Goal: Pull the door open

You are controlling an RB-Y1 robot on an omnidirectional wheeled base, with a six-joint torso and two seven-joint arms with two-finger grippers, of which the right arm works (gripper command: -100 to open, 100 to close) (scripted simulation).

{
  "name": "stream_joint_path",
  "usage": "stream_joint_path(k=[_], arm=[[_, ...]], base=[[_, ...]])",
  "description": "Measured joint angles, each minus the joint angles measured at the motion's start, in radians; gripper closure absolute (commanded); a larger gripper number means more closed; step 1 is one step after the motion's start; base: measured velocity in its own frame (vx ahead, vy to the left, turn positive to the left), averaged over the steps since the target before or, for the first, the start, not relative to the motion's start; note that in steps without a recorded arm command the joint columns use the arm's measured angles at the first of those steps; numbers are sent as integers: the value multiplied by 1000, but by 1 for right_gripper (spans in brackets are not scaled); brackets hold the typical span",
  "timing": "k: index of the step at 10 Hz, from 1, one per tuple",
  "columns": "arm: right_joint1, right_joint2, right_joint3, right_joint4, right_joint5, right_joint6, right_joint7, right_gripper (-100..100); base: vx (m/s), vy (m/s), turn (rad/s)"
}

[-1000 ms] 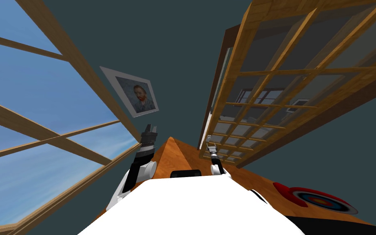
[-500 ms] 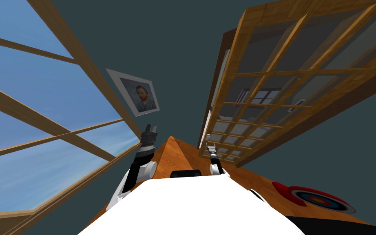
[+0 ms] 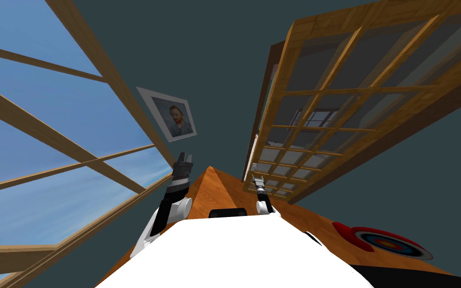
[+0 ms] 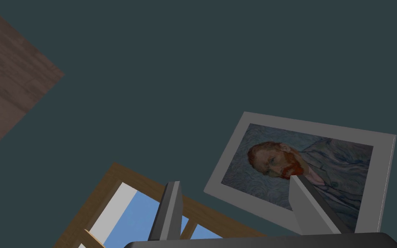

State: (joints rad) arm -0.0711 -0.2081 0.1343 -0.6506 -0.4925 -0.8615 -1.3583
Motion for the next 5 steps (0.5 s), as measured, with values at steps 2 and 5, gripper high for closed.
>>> stream_joint_path(k=[2, 5], arm=[[1, 4, 7, -6, -14, 2, -42, -100], [8, -5, 7, -11, -23, 4, -68, -100]], base=[[-48, -16, 16], [103, 20, 86]])
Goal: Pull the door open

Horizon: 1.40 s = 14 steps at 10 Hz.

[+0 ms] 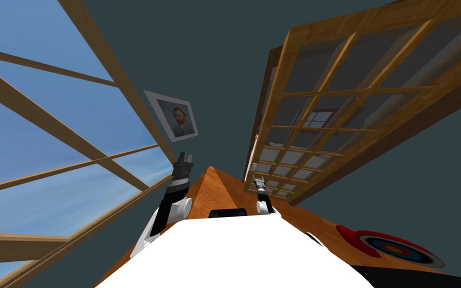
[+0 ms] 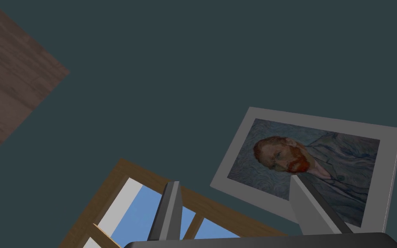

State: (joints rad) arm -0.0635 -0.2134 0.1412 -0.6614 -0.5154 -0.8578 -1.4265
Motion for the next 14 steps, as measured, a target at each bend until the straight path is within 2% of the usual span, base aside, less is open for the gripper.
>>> stream_joint_path(k=[1, 2, 3, 4, 5, 6, 7, 13, 14], arm=[[-9, -10, -4, 24, -4, -8, -14, -100], [-4, -20, -7, 40, -6, -23, -29, -100], [13, -35, -10, 37, -9, -34, -45, -100], [14, -50, -15, 52, -13, -43, -62, -100], [14, -64, -21, 57, -17, -45, -75, -100], [30, -72, -27, 36, -22, -37, -77, -100], [31, -73, -28, 32, -23, -35, -76, 100], [33, -74, -28, 39, -23, -34, -77, 100], [34, -84, -21, 40, -18, -40, -89, 100]], base=[[214, 19, 135], [245, 16, 100], [235, -23, 131], [182, -32, 131], [171, -42, 71], [80, -24, 12], [-10, 2, -11], [-37, -1, 14], [-220, -10, 88]])
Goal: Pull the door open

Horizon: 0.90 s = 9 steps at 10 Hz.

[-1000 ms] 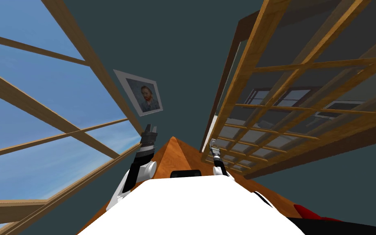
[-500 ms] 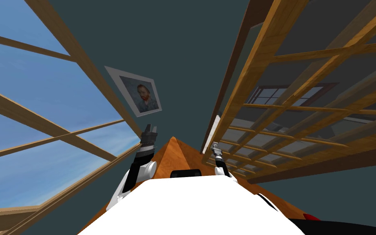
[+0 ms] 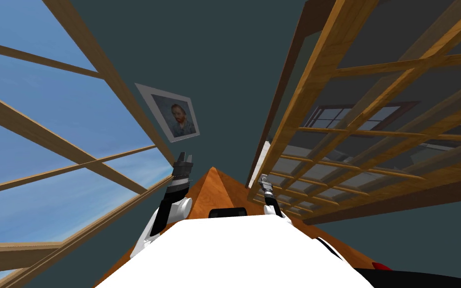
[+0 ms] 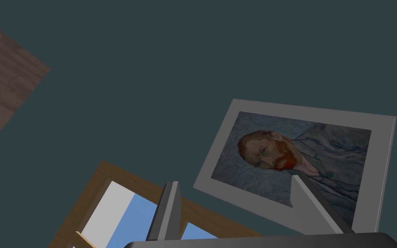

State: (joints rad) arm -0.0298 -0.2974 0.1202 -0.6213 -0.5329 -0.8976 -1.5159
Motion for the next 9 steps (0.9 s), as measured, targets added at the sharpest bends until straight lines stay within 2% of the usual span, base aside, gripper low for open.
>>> stream_joint_path(k=[2, 4, 8, 9], arm=[[7, -17, 23, -3, 15, -8, -32, 100], [29, -32, 48, -21, 31, -8, -63, 100], [47, -69, 99, -29, 65, -33, -136, 100], [50, -68, 102, -28, 67, -30, -140, 100]], base=[[-220, -35, 93], [-195, -26, 88], [-191, -23, 70], [-165, -14, 87]])
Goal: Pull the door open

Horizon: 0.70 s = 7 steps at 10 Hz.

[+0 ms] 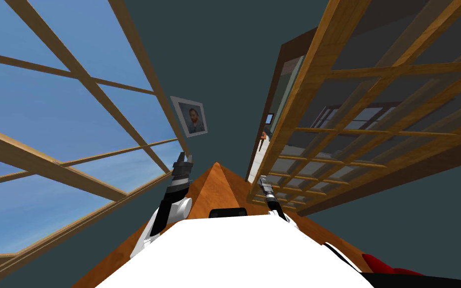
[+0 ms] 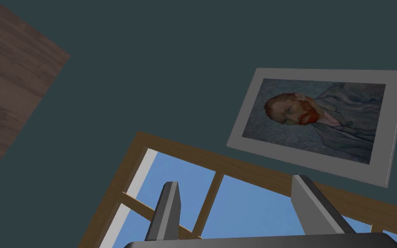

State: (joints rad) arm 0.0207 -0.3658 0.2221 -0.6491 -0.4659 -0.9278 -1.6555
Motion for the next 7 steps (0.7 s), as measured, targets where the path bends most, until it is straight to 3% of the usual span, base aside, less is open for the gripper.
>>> stream_joint_path(k=[6, 7], arm=[[43, -62, 80, -8, 44, -68, -86, 100], [55, -71, 90, -21, 49, -72, -96, 100]], base=[[-238, -49, 97], [-90, -26, 20]])
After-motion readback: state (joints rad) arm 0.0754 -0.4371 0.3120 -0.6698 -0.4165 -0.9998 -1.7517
